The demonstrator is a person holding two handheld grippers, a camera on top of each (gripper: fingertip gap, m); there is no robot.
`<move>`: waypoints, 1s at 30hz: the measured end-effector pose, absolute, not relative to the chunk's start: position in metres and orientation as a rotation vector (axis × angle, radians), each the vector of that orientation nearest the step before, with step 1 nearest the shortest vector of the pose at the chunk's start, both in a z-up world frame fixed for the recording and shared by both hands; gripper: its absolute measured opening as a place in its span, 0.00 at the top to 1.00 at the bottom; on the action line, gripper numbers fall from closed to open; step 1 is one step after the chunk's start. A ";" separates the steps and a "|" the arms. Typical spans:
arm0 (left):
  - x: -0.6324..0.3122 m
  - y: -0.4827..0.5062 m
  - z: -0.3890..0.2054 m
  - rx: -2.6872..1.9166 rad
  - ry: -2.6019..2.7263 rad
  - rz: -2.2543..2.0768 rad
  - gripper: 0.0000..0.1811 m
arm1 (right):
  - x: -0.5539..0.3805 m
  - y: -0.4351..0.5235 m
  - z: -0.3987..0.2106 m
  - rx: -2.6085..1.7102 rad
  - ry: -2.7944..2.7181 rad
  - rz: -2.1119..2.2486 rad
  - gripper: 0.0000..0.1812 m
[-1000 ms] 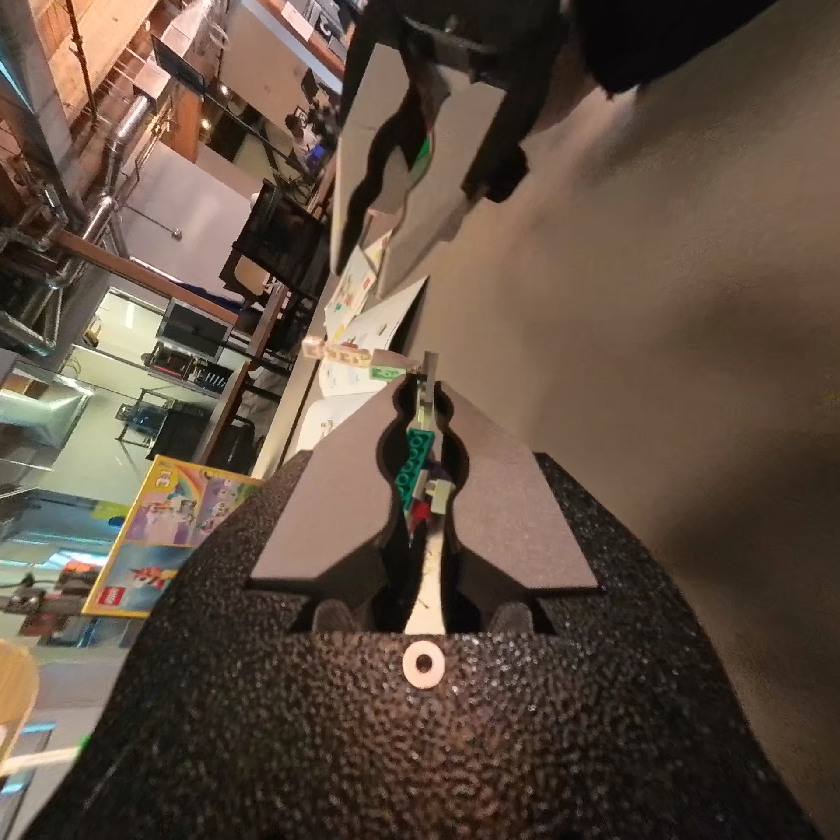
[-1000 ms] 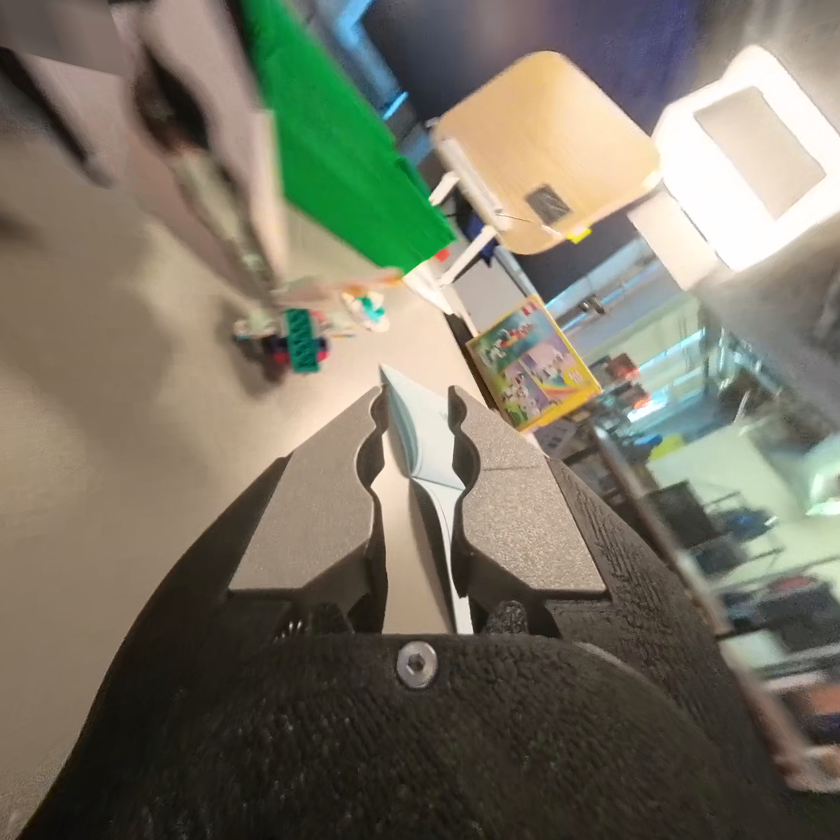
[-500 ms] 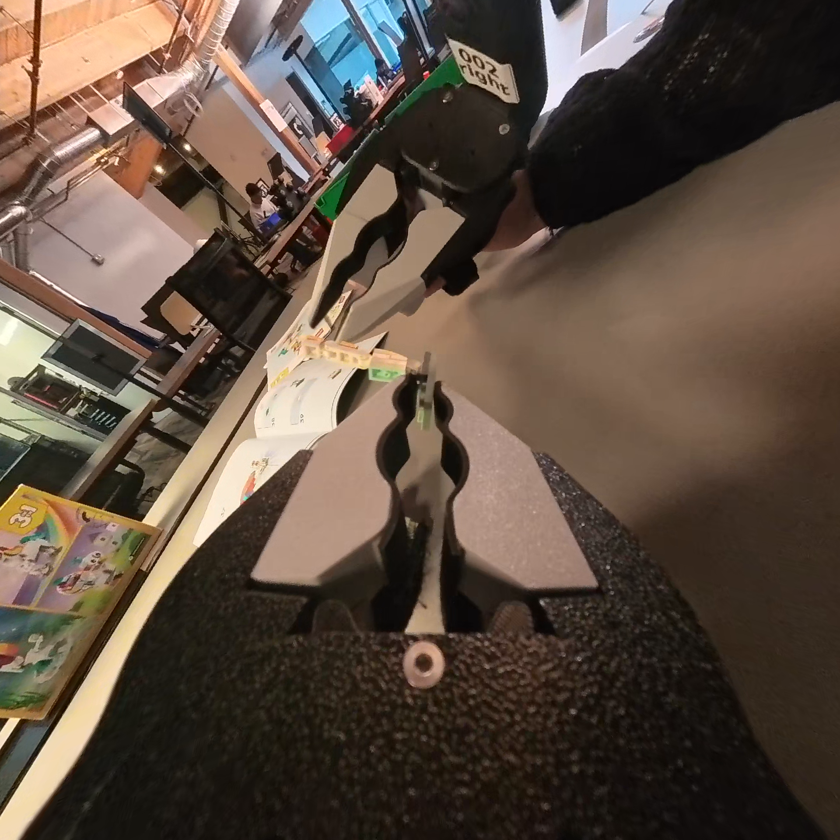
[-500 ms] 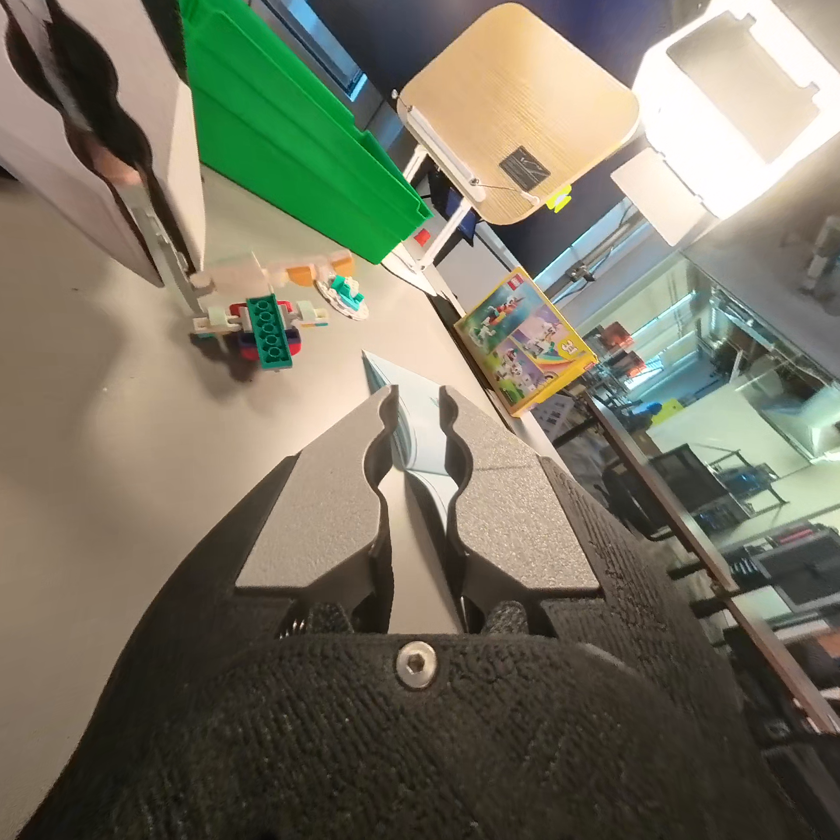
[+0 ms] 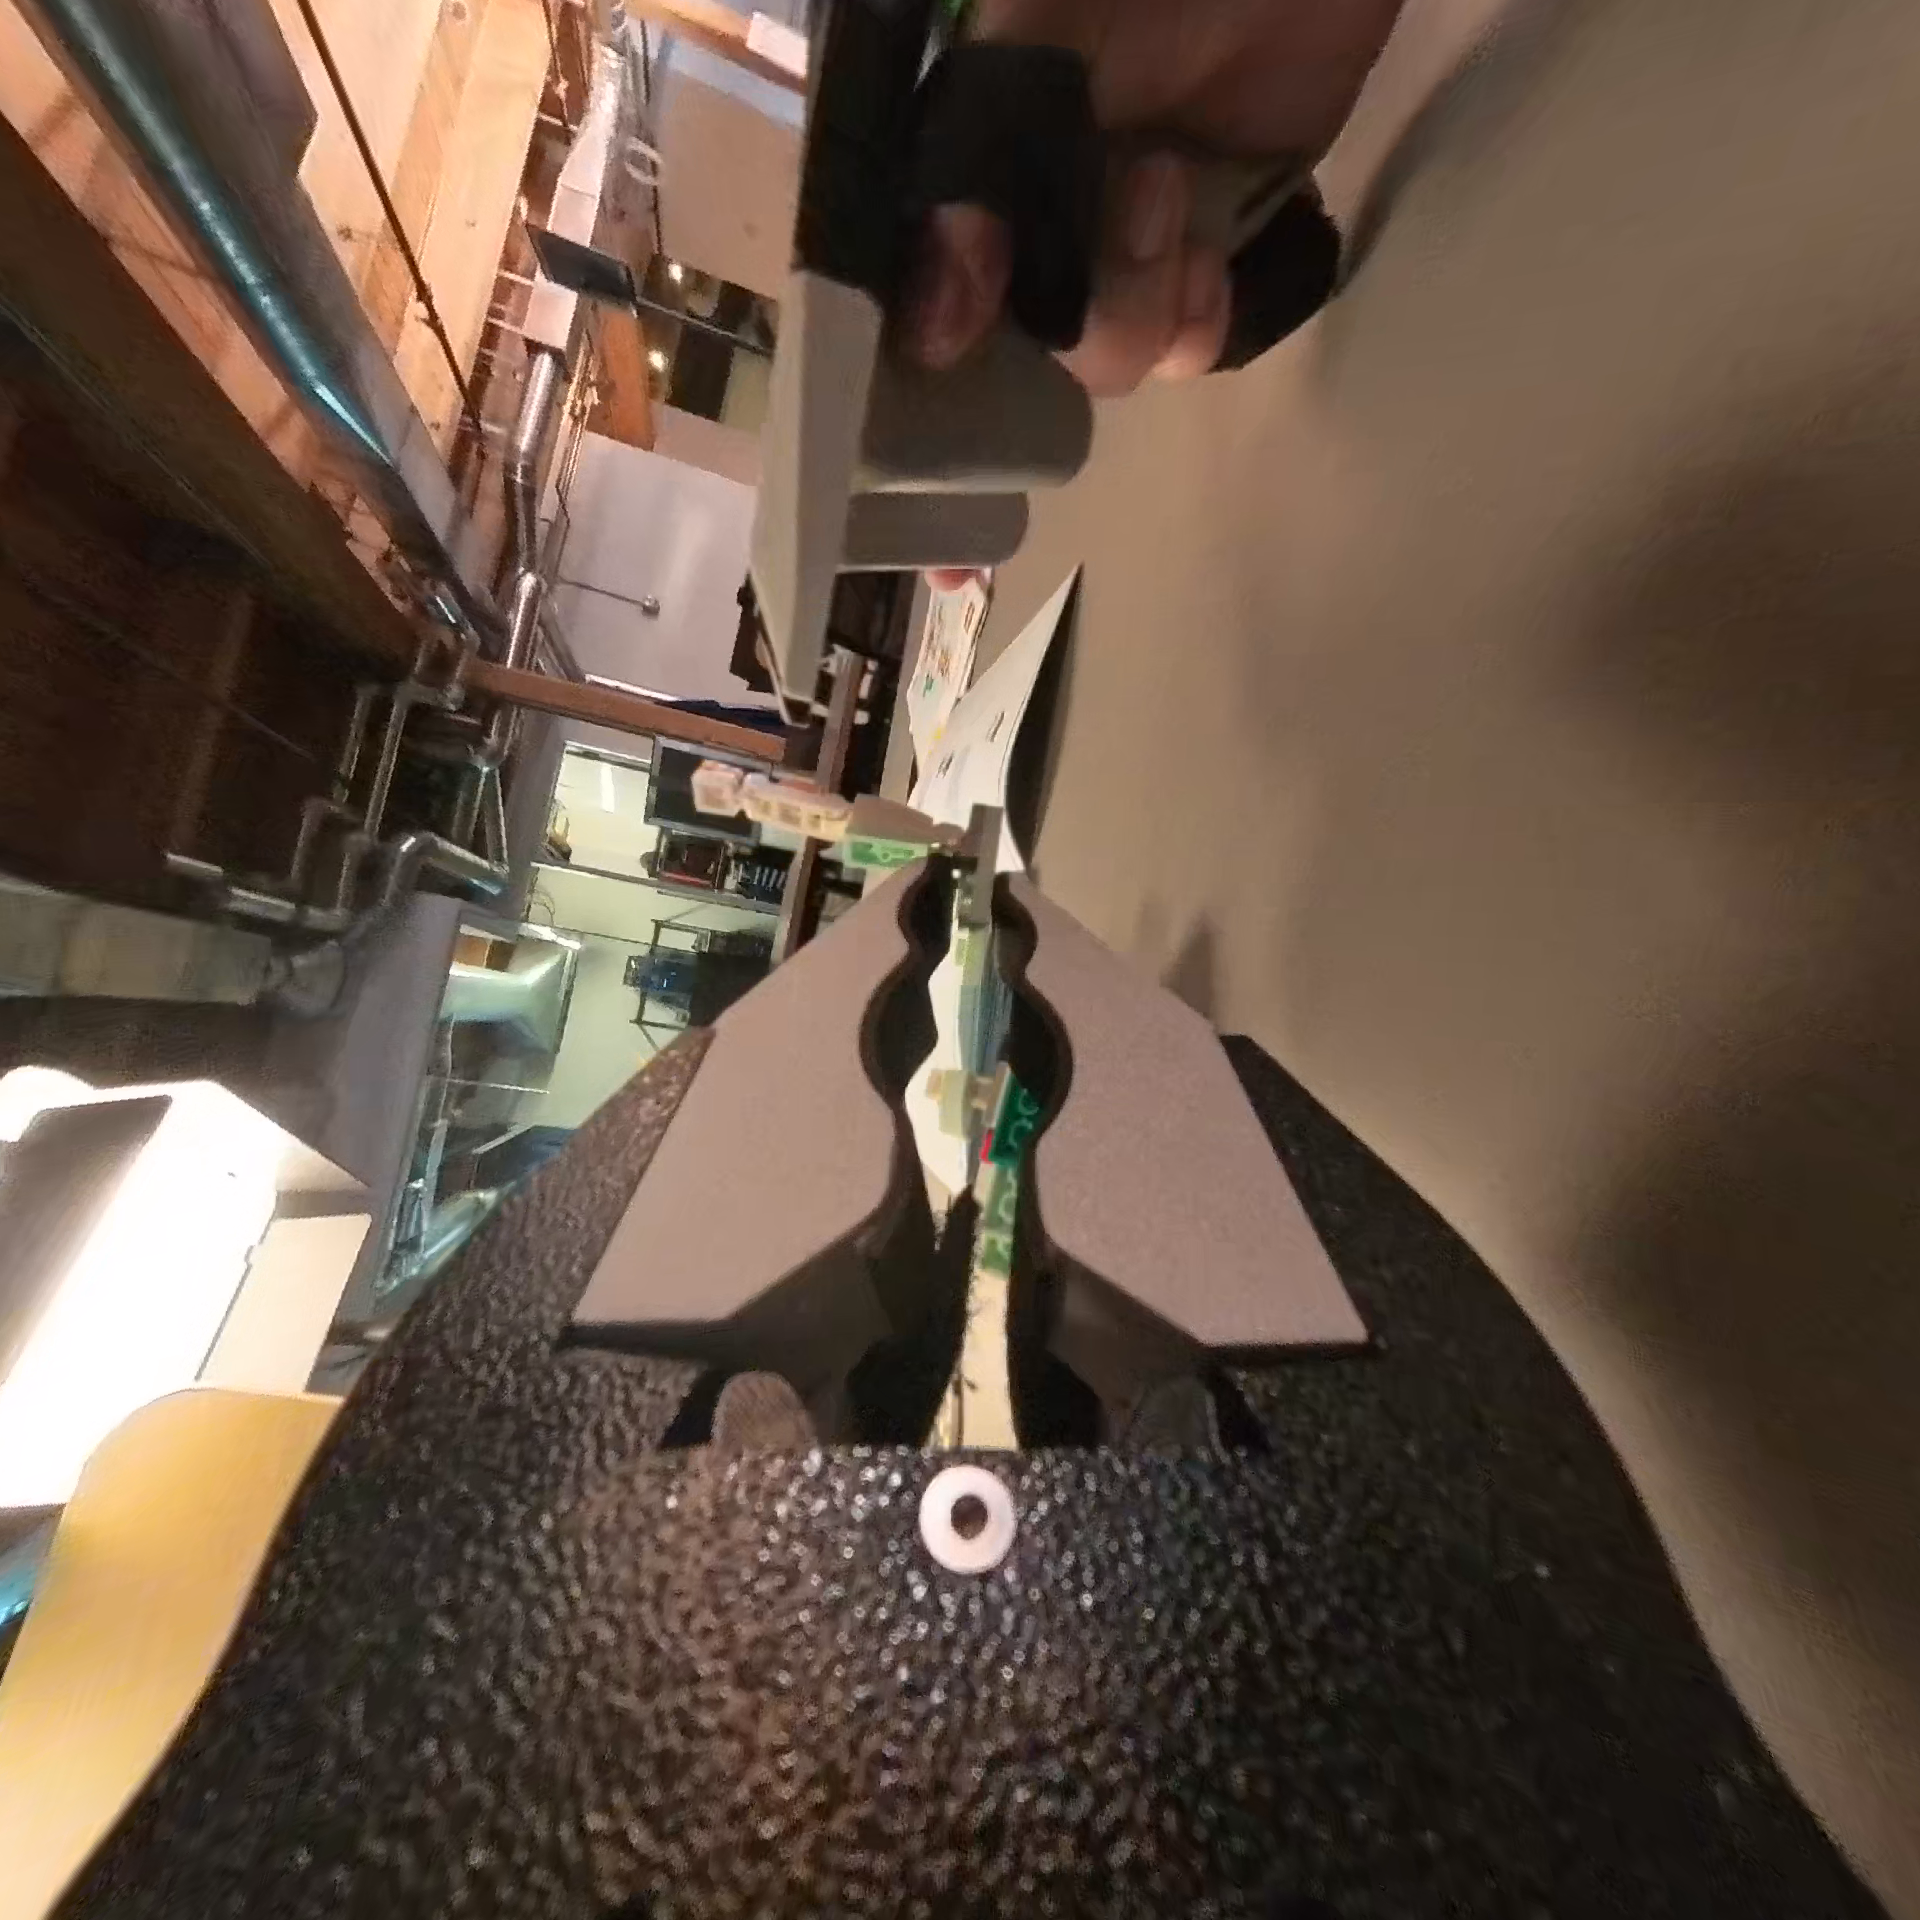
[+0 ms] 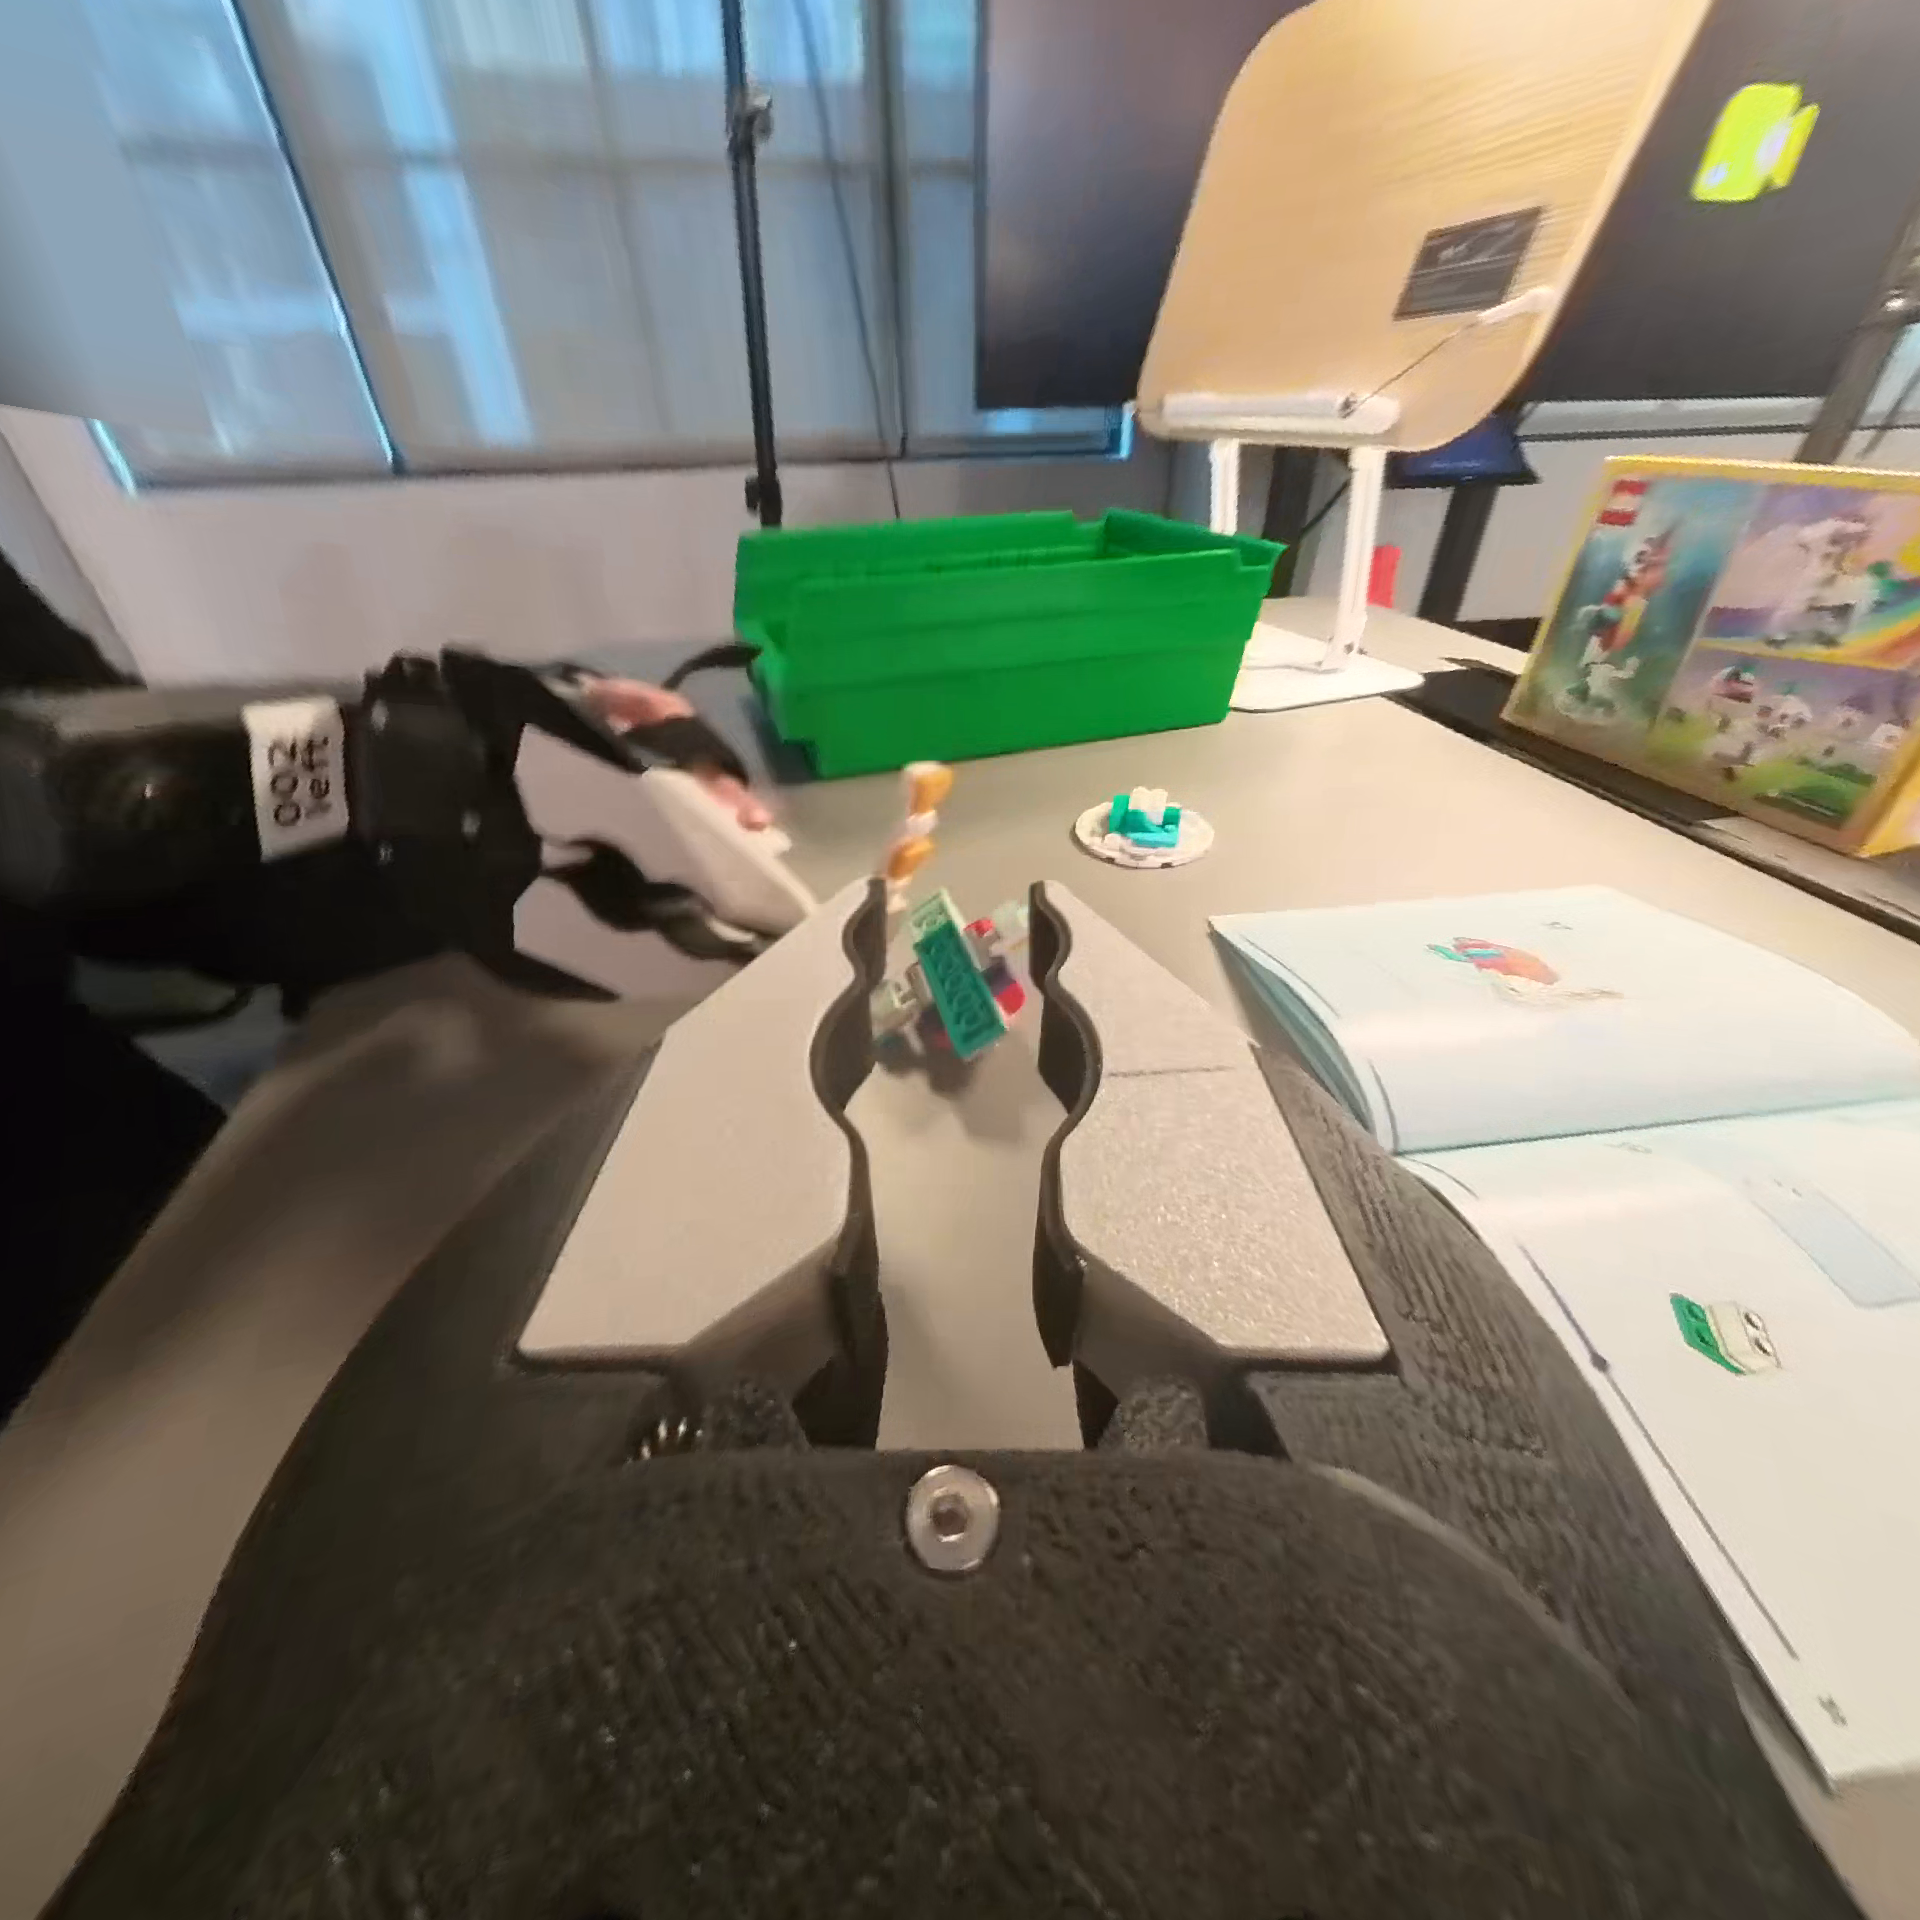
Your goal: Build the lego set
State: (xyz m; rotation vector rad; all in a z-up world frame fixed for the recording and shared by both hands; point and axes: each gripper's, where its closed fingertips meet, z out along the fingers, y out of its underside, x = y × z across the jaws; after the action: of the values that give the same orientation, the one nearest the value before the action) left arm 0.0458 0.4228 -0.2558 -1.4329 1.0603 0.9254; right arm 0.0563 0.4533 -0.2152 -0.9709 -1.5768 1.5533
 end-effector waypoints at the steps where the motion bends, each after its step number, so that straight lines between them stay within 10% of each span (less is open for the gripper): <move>1: 0.045 0.423 -0.257 -1.432 1.070 0.933 0.97 | 0.056 0.456 -0.214 -0.981 -1.566 1.563 0.86; 26: 0.097 0.399 -0.251 -1.371 1.058 0.237 0.97 | 0.085 0.399 -0.237 -1.230 -2.002 2.211 0.97; 30: 0.071 0.406 -0.233 -1.452 0.863 0.161 0.72 | 0.078 0.413 -0.239 -1.254 -1.950 2.145 0.97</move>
State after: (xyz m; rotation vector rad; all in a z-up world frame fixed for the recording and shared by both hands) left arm 0.0711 0.4060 -0.2332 -1.4515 0.8627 0.1605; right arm 0.0779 0.4128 -0.2395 -1.2536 -1.9495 2.1454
